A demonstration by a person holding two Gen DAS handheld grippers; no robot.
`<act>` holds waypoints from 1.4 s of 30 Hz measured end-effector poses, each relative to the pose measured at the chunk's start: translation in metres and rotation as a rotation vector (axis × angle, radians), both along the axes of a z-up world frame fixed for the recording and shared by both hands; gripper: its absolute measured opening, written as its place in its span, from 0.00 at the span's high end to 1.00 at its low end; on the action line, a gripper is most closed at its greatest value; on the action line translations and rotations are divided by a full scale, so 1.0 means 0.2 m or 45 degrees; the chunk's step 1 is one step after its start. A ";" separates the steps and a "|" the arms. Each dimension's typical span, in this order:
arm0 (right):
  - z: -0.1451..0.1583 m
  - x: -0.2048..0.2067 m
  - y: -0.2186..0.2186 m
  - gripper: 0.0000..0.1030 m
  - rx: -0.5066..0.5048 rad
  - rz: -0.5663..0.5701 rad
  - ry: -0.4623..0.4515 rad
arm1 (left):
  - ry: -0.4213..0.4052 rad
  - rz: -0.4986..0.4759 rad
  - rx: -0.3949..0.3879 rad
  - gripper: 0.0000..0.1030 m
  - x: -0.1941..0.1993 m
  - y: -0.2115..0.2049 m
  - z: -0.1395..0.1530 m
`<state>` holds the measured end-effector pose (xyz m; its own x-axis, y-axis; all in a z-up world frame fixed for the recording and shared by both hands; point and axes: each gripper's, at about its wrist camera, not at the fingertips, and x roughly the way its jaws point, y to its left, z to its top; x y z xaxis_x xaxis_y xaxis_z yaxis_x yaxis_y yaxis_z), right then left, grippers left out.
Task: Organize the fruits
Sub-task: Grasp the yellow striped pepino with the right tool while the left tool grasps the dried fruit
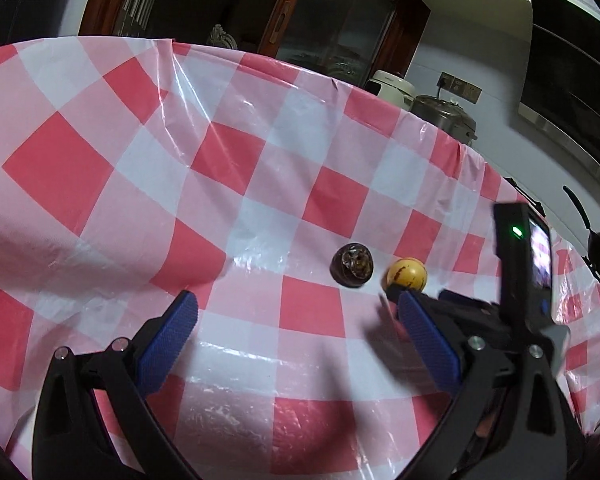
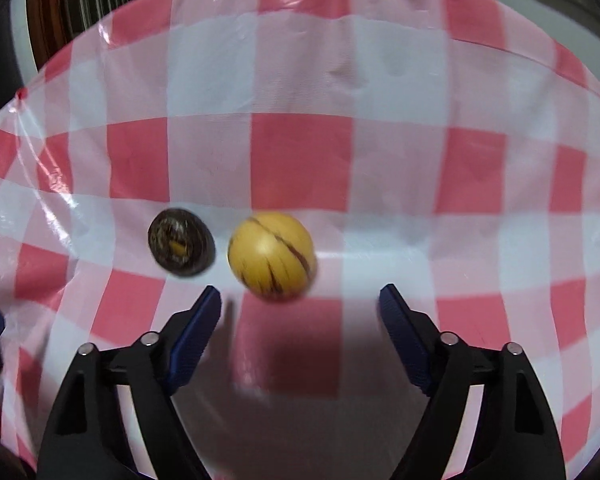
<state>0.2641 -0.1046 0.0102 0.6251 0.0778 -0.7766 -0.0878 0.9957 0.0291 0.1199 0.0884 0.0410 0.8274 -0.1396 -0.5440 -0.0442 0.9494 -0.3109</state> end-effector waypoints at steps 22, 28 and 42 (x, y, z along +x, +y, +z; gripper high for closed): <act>0.03 -0.77 -0.33 0.57 0.371 -0.013 -0.117 | 0.019 -0.203 0.191 0.02 0.04 -0.30 -0.01; 0.02 -0.75 -0.33 0.57 0.376 0.017 -0.096 | 0.080 -0.157 0.244 0.14 0.33 -0.38 -0.02; 0.02 -0.73 -0.33 0.57 0.374 0.048 -0.079 | 0.279 -0.181 0.374 0.58 0.63 -0.50 -0.14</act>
